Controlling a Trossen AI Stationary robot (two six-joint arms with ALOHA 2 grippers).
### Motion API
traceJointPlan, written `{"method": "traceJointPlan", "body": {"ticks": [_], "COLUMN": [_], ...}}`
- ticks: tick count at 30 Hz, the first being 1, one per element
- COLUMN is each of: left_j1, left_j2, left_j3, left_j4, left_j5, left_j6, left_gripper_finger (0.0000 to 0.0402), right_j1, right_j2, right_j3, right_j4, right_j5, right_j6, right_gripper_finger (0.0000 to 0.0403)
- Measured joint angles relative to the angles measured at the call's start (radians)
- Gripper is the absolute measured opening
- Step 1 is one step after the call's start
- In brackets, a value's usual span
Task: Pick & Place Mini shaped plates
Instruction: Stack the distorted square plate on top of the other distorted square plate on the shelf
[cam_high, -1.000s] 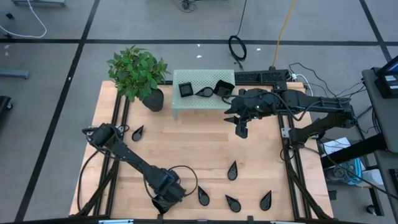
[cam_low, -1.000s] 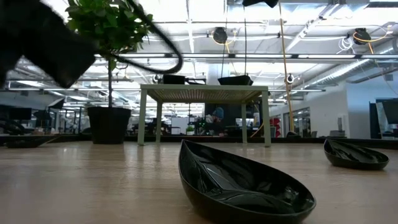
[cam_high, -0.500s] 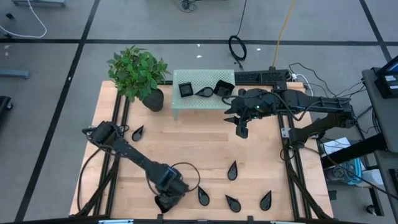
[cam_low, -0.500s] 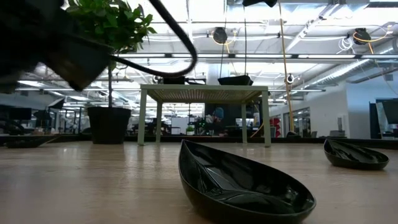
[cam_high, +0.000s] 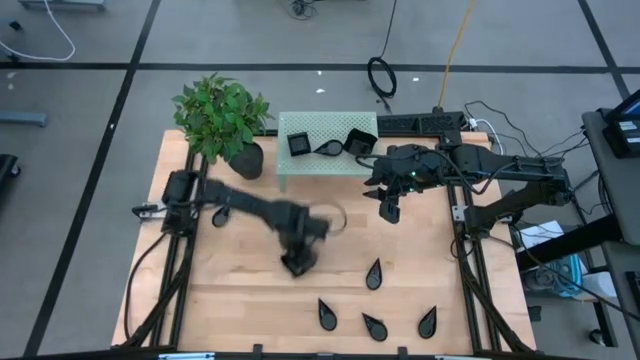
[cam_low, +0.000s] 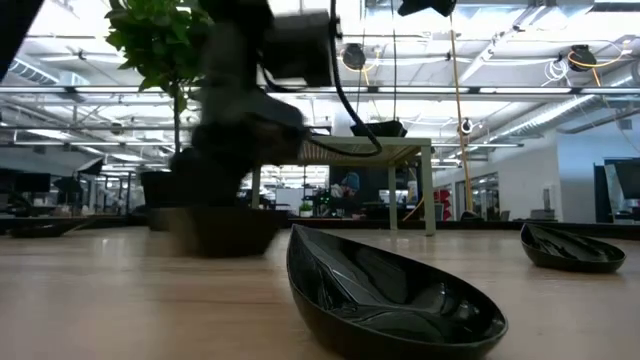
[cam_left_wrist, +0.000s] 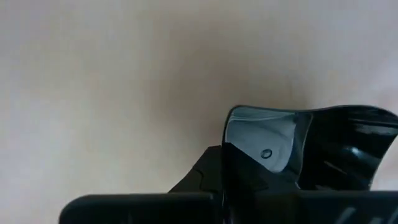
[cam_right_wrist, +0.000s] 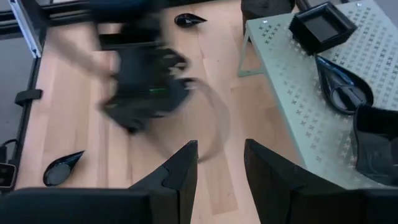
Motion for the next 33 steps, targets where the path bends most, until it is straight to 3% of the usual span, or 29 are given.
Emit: {"method": "traceJointPlan", "body": {"ticks": [5,13,21,33], "left_j1": [0.148,0.241,0.245,0.200], "left_j2": [0.004,0.003,0.010,0.009], "left_j3": [0.056,0.146,0.145,0.145], "left_j4": [0.081,0.211,0.159,0.129], "left_j5": [-0.042,-0.114,-0.083,-0.084], "left_j6": [0.147,0.346,0.397,0.401], "left_gripper_finger": [0.0004,0.0013,0.0006,0.0061], "right_j1": [0.026,0.038,0.037,0.037], "right_j2": [0.000,0.001,0.002,0.002], "right_j3": [0.000,-0.028,-0.120,-0.145], "right_j4": [0.001,0.067,0.156,0.182], "right_j5": [0.001,0.004,0.004,0.001], "right_j6": [0.002,0.029,0.036,0.036], "right_gripper_finger": [0.0118,0.0118,0.0118,0.0118]}}
